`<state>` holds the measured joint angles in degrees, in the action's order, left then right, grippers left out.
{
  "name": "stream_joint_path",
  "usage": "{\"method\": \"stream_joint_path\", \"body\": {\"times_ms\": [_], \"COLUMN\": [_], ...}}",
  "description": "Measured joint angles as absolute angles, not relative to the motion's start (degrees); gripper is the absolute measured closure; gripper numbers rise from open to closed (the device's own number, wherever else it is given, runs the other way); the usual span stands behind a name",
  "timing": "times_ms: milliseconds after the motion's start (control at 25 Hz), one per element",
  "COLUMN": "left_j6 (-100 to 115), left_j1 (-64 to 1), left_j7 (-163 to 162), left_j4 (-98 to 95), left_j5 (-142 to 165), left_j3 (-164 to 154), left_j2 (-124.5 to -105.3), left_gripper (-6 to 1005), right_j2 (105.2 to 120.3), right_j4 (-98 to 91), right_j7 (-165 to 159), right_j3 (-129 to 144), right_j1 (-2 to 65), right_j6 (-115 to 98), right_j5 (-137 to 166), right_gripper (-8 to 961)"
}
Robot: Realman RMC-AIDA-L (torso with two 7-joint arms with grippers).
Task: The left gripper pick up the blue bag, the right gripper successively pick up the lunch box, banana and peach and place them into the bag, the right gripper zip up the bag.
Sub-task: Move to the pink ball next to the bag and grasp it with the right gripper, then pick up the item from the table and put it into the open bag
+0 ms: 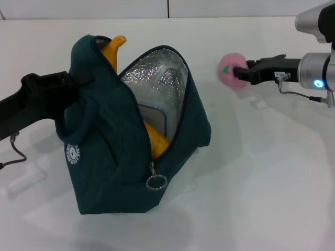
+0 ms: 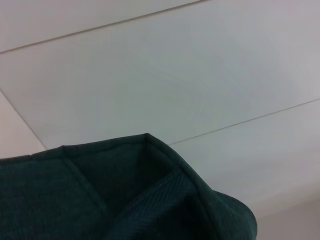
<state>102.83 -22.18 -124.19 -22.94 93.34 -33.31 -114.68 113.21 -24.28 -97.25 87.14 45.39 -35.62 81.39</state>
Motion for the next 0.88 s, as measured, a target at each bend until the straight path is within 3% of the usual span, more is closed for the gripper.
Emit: {"method": "stream_joint_path", "body": {"times_ms": [280, 560, 880], "left_j6": [102.83, 102.83, 102.84], "left_j1": [-22.2, -22.23, -21.75], "left_j7": [-124.19, -124.19, -124.19], "left_j4": [-22.94, -22.94, -22.94], "left_j5": [93.34, 93.34, 93.07], "left_j3": [-33.31, -33.31, -33.31], "left_j2": [-114.61, -114.6, -114.61], "left_gripper": [962, 962, 963], "right_j2": [113.2, 113.2, 114.22], "right_j4": [-24.55, -28.27, -41.67], "right_j7": [-96.07, -95.35, -92.31], "right_j3": [87.03, 86.92, 77.33], "right_j1": [45.04, 42.57, 32.04], "right_j6": [-35.39, -35.22, -40.73], "right_j5": [81.39, 81.4, 81.06], "right_gripper": [721, 759, 816]}}
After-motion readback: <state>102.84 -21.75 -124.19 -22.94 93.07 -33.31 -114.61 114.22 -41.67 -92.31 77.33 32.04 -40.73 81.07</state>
